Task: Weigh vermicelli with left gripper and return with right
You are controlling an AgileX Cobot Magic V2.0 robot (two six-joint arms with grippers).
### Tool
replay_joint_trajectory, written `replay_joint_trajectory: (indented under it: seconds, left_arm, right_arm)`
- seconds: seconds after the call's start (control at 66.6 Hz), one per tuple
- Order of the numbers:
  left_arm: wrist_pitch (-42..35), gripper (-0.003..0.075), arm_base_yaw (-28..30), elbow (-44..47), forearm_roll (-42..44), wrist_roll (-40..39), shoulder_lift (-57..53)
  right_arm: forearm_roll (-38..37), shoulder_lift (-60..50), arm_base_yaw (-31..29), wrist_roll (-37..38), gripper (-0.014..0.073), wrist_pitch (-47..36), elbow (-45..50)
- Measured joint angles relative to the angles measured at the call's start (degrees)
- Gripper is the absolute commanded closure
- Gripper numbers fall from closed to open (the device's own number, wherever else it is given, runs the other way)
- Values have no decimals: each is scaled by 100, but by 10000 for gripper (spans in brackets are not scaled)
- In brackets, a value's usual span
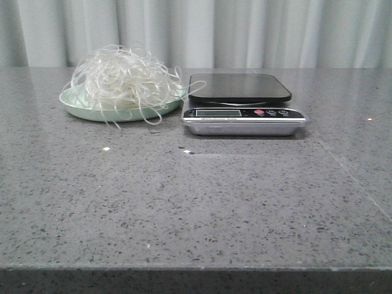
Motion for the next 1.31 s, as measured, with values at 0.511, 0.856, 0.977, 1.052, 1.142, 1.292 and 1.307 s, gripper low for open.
replay_joint_trajectory:
  seconds: [0.511, 0.856, 0.977, 1.052, 1.142, 1.292, 1.307]
  left_arm:
    - [0, 594, 0, 0, 0, 0, 0]
    - [-33, 594, 0, 0, 0, 0, 0]
    - [-729, 594, 0, 0, -149, -11, 0]
    - [-1314, 594, 0, -52, -400, -36, 0]
    - [-1269, 594, 0, -384, -551, -36, 0]
    - [-573, 594, 0, -1567, -478, -45, 362]
    - [-461, 594, 0, -1680, -464, -45, 434]
  right_arm:
    - [-9, 0, 0, -30, 428, 0, 0]
    - [-9, 0, 0, 0, 428, 0, 0]
    - [-9, 0, 0, 0, 428, 0, 0]
    - [-9, 0, 0, 0, 428, 0, 0]
    - [-9, 0, 0, 0, 428, 0, 0]
    - [-9, 0, 0, 0, 428, 0, 0]
    - [-9, 0, 0, 0, 428, 0, 0]
